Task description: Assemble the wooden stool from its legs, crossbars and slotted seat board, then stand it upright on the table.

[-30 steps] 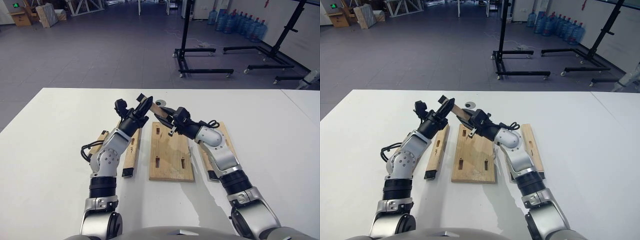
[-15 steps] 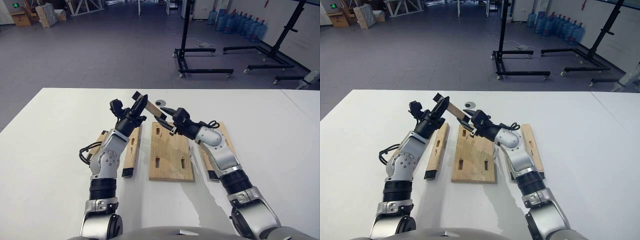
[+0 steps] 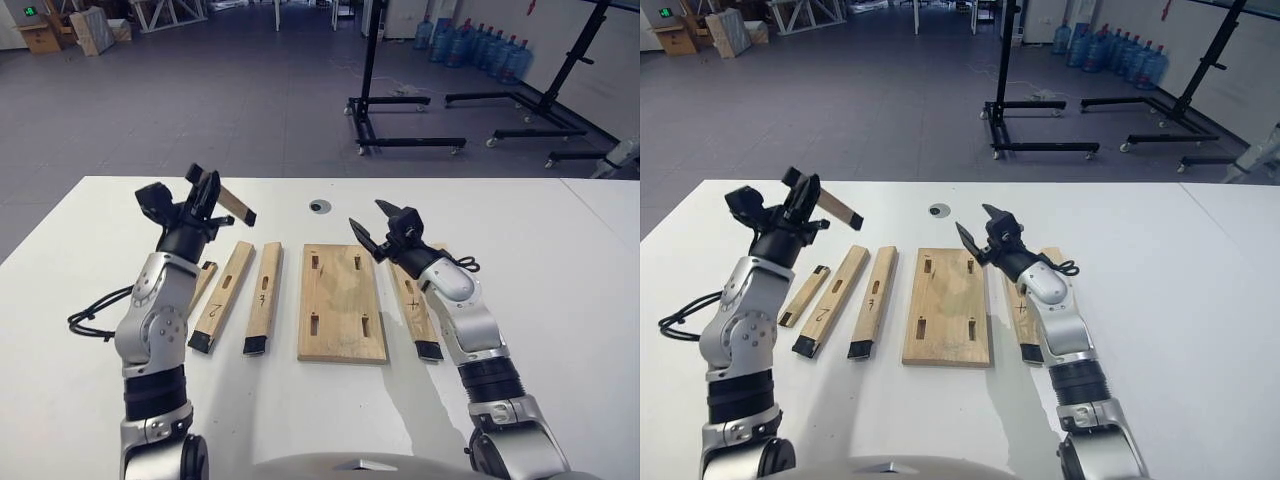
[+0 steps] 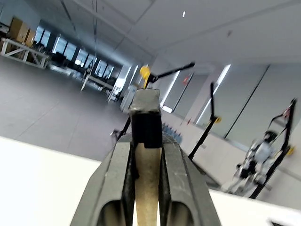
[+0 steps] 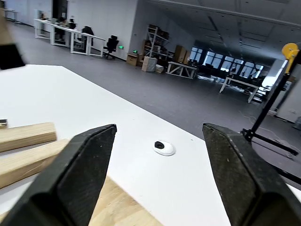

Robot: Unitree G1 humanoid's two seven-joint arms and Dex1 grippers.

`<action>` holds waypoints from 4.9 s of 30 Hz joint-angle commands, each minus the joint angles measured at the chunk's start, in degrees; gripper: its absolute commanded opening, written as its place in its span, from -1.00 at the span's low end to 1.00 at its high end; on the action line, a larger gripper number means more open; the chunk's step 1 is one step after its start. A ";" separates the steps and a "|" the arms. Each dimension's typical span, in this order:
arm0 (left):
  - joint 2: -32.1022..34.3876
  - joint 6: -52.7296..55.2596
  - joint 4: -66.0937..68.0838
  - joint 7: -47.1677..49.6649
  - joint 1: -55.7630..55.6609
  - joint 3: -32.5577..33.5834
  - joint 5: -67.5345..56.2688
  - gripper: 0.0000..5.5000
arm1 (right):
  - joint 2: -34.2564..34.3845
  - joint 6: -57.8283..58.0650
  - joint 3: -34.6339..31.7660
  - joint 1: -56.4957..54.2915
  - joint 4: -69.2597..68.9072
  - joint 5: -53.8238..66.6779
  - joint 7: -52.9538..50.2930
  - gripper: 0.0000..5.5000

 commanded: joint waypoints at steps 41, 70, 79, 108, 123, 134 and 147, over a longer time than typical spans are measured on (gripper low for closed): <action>4.22 -4.84 6.94 0.29 9.98 -2.37 15.92 -0.85 | 2.32 2.97 1.51 1.58 -2.75 -2.54 -3.81 0.21; 3.16 -4.60 5.31 2.45 8.31 -1.17 13.44 -0.85 | 1.20 2.14 2.90 1.32 -1.18 -3.57 -2.23 0.21; 3.23 -4.73 6.82 3.54 8.84 -1.39 15.68 -0.85 | 1.18 2.60 2.70 1.48 -1.84 -3.44 -2.53 0.21; 2.23 -5.83 8.65 4.12 13.99 -10.09 26.42 -0.85 | -0.12 1.98 3.62 0.79 -2.22 -4.97 -1.90 0.21; 1.76 -10.27 5.26 4.15 11.82 -9.74 27.10 -0.47 | 0.39 1.36 3.28 0.54 -1.40 -4.93 -2.82 0.21; 3.05 -5.90 -1.26 4.75 5.20 -7.35 25.21 -0.25 | 1.62 1.66 2.89 0.44 -1.38 -4.10 -3.43 0.21; 8.62 2.79 10.38 5.44 -25.57 -3.89 23.21 -0.25 | 3.29 0.12 3.51 -1.91 1.43 -4.49 -3.85 0.21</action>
